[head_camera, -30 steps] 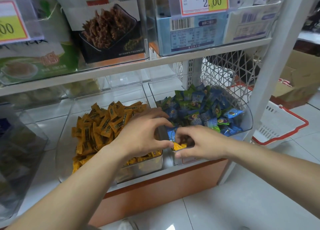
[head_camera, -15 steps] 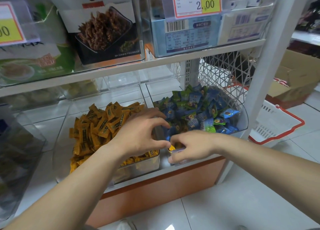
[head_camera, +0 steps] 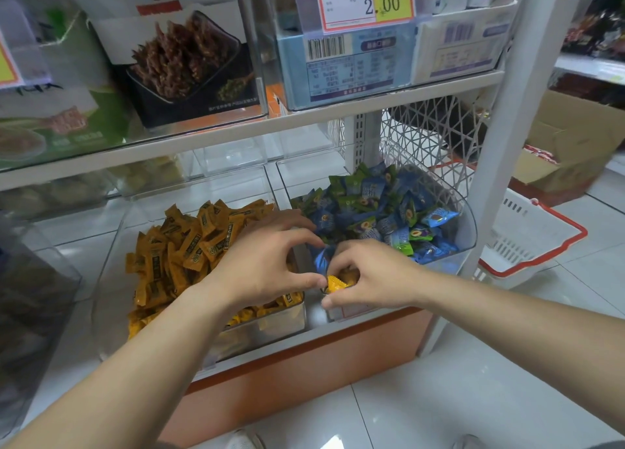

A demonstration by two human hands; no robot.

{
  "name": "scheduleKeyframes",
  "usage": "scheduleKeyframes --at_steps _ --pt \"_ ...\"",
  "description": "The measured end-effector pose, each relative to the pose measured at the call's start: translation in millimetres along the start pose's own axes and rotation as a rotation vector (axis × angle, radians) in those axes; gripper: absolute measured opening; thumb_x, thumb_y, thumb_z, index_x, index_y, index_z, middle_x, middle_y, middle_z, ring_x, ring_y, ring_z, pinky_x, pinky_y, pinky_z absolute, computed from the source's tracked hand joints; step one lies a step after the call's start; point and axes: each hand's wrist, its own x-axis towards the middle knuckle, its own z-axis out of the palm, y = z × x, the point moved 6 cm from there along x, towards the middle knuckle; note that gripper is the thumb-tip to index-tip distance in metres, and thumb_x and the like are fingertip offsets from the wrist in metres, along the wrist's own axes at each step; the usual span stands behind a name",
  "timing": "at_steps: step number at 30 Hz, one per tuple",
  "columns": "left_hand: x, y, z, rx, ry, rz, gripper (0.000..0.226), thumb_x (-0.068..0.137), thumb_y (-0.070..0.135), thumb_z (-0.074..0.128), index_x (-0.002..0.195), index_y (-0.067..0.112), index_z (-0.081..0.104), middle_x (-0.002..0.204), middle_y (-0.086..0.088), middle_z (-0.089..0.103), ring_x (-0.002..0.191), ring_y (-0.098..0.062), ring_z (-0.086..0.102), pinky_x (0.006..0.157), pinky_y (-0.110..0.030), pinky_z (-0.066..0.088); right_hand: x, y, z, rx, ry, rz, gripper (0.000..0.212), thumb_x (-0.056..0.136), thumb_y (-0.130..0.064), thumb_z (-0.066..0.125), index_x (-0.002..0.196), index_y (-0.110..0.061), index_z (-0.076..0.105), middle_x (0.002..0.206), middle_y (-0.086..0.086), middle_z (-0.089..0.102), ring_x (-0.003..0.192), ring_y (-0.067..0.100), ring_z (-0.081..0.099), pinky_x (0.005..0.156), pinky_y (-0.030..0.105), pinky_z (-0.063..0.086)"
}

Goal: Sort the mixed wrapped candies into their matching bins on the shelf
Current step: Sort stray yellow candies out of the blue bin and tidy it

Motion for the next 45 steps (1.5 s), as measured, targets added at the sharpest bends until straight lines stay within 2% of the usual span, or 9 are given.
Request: scheduleKeyframes --at_steps 10,16,20,28,31,34,39,42,45 --pt "1.0 1.5 -1.7 0.015 -0.005 0.009 0.069 0.067 0.083 0.049 0.118 0.038 0.065 0.130 0.014 0.055 0.127 -0.010 0.044 0.100 -0.041 0.044 7.5 11.1 -19.5 0.341 -0.042 0.121 0.007 0.089 -0.023 0.073 0.083 -0.018 0.075 0.068 -0.015 0.069 0.060 -0.001 0.060 0.058 0.011 0.041" --pt "0.1 1.5 -4.7 -0.125 0.086 -0.113 0.077 0.074 0.077 0.056 0.139 0.035 0.048 0.135 0.015 0.056 0.124 -0.009 0.050 0.098 -0.031 0.045 1.3 8.6 -61.2 0.747 0.234 0.160 0.013 0.098 -0.013 0.061 0.085 -0.010 0.063 0.076 0.007 0.074 0.063 0.027 0.072 0.059 0.024 0.055" --pt "5.4 21.9 -9.7 -0.306 0.218 -0.082 0.072 0.084 0.072 0.052 0.143 0.032 0.043 0.132 0.009 0.061 0.119 -0.008 0.056 0.097 -0.031 0.049 2.7 0.0 -60.2 0.907 0.414 0.181 0.016 0.099 -0.015 0.060 0.084 -0.017 0.066 0.076 0.000 0.072 0.072 0.019 0.071 0.070 0.032 0.058" --pt "7.8 23.8 -23.7 -0.589 0.393 -0.167 0.032 0.094 0.028 0.064 0.127 0.025 0.064 0.085 0.011 0.071 0.061 -0.009 0.068 0.061 -0.033 0.058 3.4 -11.9 -53.1 1.301 0.302 0.258 0.005 0.098 -0.015 0.060 0.098 -0.011 0.061 0.083 0.009 0.069 0.064 0.023 0.070 0.069 0.034 0.061" --pt "5.3 14.9 -30.1 -0.601 0.391 -0.186 0.033 0.092 0.028 0.067 0.125 0.028 0.065 0.092 0.017 0.070 0.075 0.000 0.067 0.070 -0.020 0.055 7.2 -11.9 -49.7 1.333 0.299 0.250 0.005 0.098 -0.014 0.060 0.102 -0.011 0.062 0.090 0.009 0.071 0.075 0.027 0.074 0.073 0.033 0.061" --pt "-3.5 -8.0 -45.0 -0.417 0.416 -0.232 0.033 0.090 0.033 0.069 0.123 0.031 0.066 0.105 0.021 0.065 0.094 0.014 0.059 0.080 -0.004 0.042 12.0 -3.7 -48.5 1.144 0.262 0.249 0.011 0.101 -0.020 0.056 0.109 -0.016 0.062 0.089 0.004 0.074 0.079 0.022 0.074 0.066 0.025 0.058" --pt "-21.5 -53.6 -40.0 0.038 0.209 -0.421 0.050 0.090 0.038 0.067 0.137 0.025 0.056 0.122 -0.007 0.059 0.112 -0.028 0.056 0.085 -0.032 0.041 17.7 8.5 -18.2 -0.016 -0.066 0.087 0.021 0.094 -0.036 0.060 0.113 -0.030 0.067 0.103 -0.016 0.064 0.096 0.006 0.060 0.080 0.020 0.048" --pt "-22.9 -54.8 -33.8 0.220 0.102 -0.437 0.071 0.087 0.053 0.063 0.149 0.027 0.039 0.145 -0.009 0.045 0.130 -0.033 0.044 0.104 -0.042 0.039 20.5 15.0 -2.7 -0.138 -0.194 0.095 0.025 0.090 -0.038 0.066 0.112 -0.027 0.069 0.101 -0.014 0.062 0.097 0.010 0.061 0.085 0.032 0.052" --pt "-18.4 -31.1 -37.2 0.098 0.133 -0.324 0.073 0.081 0.069 0.050 0.145 0.035 0.041 0.137 0.002 0.054 0.123 -0.022 0.052 0.099 -0.039 0.048 28.6 20.7 -14.8 -0.143 -0.162 0.110 0.013 0.084 -0.037 0.074 0.094 -0.031 0.068 0.088 -0.016 0.064 0.082 0.008 0.061 0.071 0.030 0.052"
